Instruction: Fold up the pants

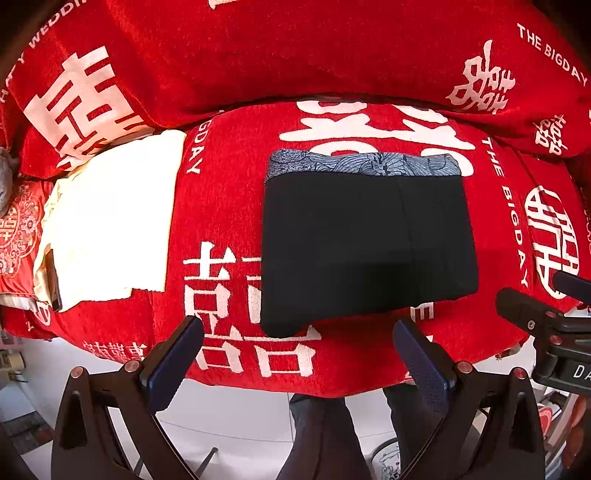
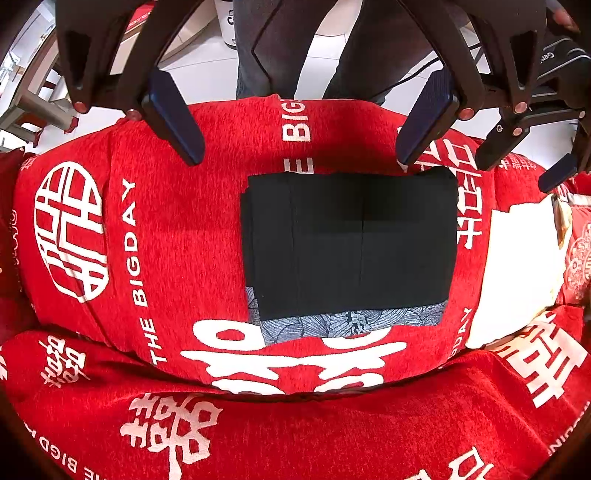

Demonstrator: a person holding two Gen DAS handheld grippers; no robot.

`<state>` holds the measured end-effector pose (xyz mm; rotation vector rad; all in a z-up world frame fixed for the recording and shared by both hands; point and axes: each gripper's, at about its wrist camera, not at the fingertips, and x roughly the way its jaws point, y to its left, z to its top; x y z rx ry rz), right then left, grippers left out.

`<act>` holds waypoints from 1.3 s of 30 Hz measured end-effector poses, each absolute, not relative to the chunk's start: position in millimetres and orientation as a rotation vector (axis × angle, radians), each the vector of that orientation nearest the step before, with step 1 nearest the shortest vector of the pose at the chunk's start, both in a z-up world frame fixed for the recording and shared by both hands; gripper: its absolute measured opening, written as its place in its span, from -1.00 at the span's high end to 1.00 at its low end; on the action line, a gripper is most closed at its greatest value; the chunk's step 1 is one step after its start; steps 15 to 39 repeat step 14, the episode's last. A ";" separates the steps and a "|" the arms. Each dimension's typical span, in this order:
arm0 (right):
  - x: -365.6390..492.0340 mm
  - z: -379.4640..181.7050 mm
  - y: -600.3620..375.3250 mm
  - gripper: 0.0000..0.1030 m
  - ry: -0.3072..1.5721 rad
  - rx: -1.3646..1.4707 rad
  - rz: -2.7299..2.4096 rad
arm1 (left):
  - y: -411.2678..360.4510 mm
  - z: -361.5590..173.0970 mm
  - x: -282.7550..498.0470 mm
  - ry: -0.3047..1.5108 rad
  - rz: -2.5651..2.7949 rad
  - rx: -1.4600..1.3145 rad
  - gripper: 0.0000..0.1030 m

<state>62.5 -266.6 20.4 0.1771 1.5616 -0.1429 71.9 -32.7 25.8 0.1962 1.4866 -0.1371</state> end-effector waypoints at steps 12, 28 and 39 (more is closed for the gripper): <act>61.1 19.9 -266.6 -0.99 1.561 0.178 -0.143 | -31.4 26.7 74.2 1.487 -0.147 0.191 -1.00; 59.5 18.8 -266.8 -0.99 1.561 0.180 -0.145 | -32.8 26.7 74.4 1.487 -0.151 0.197 -1.00; 59.5 18.8 -266.8 -0.99 1.561 0.180 -0.145 | -32.8 26.7 74.4 1.487 -0.151 0.197 -1.00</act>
